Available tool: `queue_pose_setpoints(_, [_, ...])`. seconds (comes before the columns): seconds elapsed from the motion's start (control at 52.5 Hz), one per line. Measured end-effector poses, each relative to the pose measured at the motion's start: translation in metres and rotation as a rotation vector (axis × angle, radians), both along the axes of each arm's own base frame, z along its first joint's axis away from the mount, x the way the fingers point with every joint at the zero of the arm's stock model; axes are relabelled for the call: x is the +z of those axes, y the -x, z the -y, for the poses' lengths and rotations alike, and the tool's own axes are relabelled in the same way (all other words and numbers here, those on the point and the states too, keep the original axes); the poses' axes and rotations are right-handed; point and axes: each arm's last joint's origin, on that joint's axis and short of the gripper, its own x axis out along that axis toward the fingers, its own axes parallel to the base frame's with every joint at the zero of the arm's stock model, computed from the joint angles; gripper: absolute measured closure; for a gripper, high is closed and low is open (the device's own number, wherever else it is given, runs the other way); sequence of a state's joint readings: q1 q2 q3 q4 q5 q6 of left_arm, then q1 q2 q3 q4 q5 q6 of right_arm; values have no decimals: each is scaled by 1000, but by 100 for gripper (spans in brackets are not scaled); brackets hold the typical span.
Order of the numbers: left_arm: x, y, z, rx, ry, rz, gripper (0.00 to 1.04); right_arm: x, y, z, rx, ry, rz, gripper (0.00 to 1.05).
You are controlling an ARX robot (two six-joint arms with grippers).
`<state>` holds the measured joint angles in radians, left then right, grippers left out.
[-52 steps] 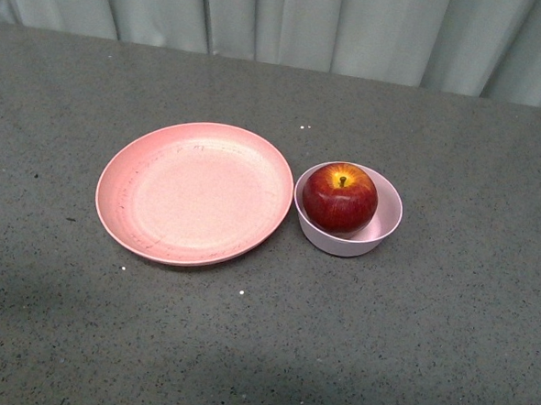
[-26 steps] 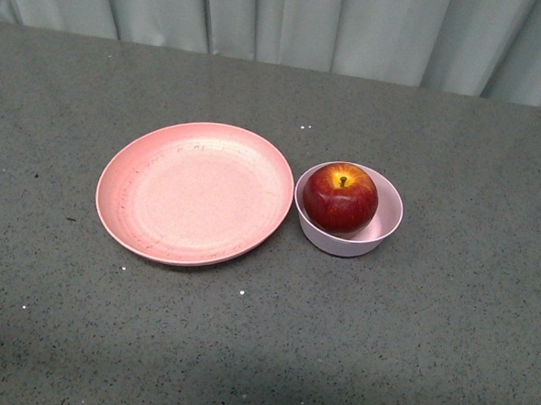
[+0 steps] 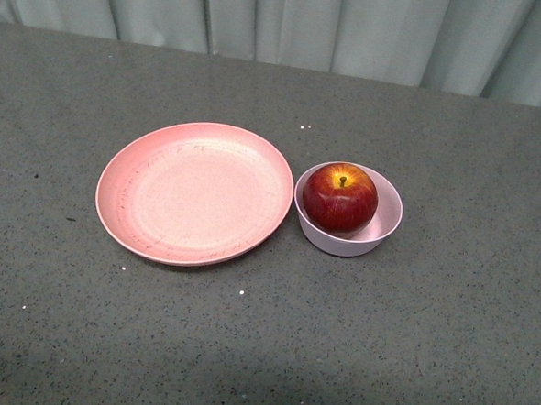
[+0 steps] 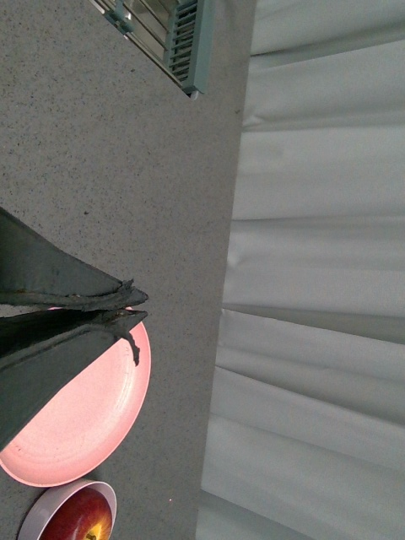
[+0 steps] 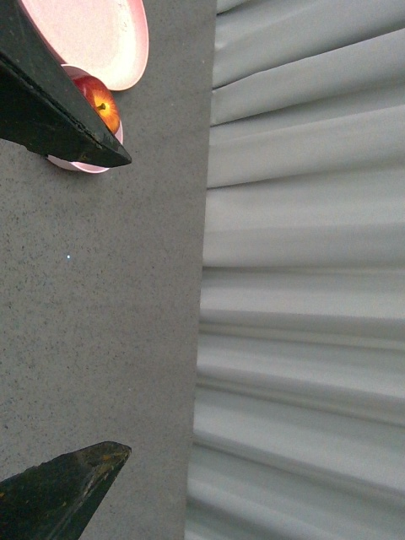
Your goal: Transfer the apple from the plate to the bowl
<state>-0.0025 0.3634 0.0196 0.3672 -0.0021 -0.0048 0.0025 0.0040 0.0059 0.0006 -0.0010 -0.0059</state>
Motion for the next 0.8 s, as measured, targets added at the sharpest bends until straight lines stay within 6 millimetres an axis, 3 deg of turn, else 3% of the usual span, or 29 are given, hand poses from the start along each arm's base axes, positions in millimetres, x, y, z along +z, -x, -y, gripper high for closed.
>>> queue_pose_setpoints(0.743, [-3, 24, 0, -2, 0, -5, 101, 0, 0, 0, 0, 0, 0, 9])
queue_pose_setpoints(0.8, [-3, 24, 0, -2, 0, -7, 92, 0, 0, 0, 0, 0, 0, 9])
